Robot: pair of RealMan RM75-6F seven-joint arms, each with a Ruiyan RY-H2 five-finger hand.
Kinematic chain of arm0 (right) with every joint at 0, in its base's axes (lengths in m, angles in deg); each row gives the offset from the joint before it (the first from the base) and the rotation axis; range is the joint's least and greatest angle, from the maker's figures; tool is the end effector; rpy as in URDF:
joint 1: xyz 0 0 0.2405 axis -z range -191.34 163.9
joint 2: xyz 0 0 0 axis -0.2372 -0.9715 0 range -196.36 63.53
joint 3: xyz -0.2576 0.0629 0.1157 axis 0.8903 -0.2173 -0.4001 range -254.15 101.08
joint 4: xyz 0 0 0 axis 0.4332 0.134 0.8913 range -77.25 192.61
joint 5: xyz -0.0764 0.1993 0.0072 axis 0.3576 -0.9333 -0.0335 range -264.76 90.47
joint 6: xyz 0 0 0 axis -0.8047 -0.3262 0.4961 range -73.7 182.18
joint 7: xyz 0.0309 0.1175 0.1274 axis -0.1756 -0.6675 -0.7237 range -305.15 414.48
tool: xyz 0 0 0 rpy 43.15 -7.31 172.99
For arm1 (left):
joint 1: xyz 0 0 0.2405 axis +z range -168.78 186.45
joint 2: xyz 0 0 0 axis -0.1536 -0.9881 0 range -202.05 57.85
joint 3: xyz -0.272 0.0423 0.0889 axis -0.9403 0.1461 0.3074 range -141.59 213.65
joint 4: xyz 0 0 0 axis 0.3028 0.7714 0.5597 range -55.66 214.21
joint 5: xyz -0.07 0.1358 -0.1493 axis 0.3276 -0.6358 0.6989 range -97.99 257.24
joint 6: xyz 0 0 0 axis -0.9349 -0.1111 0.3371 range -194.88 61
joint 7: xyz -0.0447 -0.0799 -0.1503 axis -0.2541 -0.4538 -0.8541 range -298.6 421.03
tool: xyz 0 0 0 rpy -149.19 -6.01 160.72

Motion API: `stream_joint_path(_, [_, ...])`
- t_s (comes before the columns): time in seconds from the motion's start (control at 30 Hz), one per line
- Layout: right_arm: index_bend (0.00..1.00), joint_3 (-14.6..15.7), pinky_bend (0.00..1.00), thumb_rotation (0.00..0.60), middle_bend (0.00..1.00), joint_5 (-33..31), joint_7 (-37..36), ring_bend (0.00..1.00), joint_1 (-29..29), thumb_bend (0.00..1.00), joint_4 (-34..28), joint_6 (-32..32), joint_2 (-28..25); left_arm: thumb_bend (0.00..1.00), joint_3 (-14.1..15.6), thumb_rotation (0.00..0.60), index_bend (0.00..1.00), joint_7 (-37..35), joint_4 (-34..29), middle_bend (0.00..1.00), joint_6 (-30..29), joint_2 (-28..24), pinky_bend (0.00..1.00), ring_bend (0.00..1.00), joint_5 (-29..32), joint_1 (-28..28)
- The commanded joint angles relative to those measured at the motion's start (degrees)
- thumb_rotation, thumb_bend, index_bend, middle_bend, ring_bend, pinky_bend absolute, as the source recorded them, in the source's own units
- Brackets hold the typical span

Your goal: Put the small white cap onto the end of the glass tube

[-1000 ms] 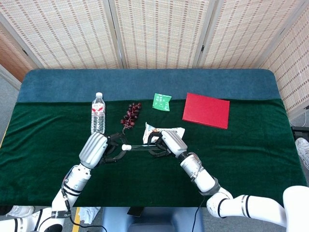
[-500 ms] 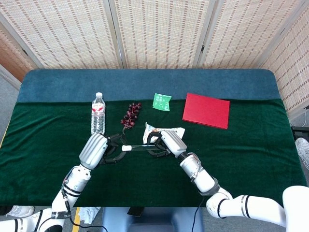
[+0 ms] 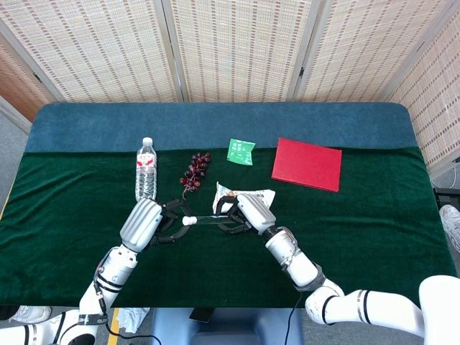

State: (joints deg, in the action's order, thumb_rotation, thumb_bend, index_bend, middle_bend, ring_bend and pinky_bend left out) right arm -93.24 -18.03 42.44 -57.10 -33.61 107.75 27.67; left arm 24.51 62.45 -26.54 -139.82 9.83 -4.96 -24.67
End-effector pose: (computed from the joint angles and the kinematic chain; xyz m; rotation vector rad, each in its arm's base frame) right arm -0.0773 -0.3735 -0.0504 1.7127 -1.5993 1.4878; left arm -0.0984 0.3241 0.0542 -1.6799 -1.0717 -1.6144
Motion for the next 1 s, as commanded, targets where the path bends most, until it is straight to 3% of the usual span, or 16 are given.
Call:
stream_joint_path(0.03, [0.9,-0.1,1.0,0.6,1.0,-0.2,0.2,1.0,-0.2,0.86,-0.2,0.0,0.1,0.47,0.0,0.6,0.66,0.1,0.1,1.0,0.0,0.2,0.86,0.86,-0.1,-0.1])
stream_joint_path(0.53, [0.9,-0.1,1.0,0.6,1.0,-0.7,0.7,1.0,-0.5,0.86,-0.4,-0.1,0.2,0.48,0.2,0.6,0.63,0.4,0.5,1.0,0.3,0.4,0.86,0.86,0.2,-0.2])
stream_joint_path(0.67, [0.9,0.3,1.0,0.6,1.0,-1.0,1.4,1.0,-0.3,0.86,-0.4,-0.3,-0.2,0.47,0.5,0.6,0.38,0.8,-0.2,1.0,1.6,-0.8,0.86,0.85,1.0,-0.3])
stream_joint_path(0.73, [0.9,0.6,1.0,0.6,1.0,-1.3,2.1,1.0,-0.2,0.86,-0.5,-0.3,-0.6,0.43,0.8,0.6,0.2,1.1,-0.6,1.0,2.1,-1.4,0.86,0.84,1.2,-0.3])
stream_joint_path(0.8, [0.9,0.9,1.0,0.6,1.0,-1.6,2.9,1.0,0.1,0.86,-0.9,-0.4,-1.3,0.37,0.9,0.6,0.1,1.2,-0.9,1.0,2.4,-2.0,0.86,0.83,1.3,-0.3])
stream_joint_path(1.0, [0.9,3.0,1.0,0.6,1.0,-2.9,7.3,1.0,0.8,0.86,-1.8,-0.6,-3.5,0.3,1.7,0.6,0.0,1.5,-1.3,0.94,3.2,-4.1,0.86,0.79,1.5,0.1])
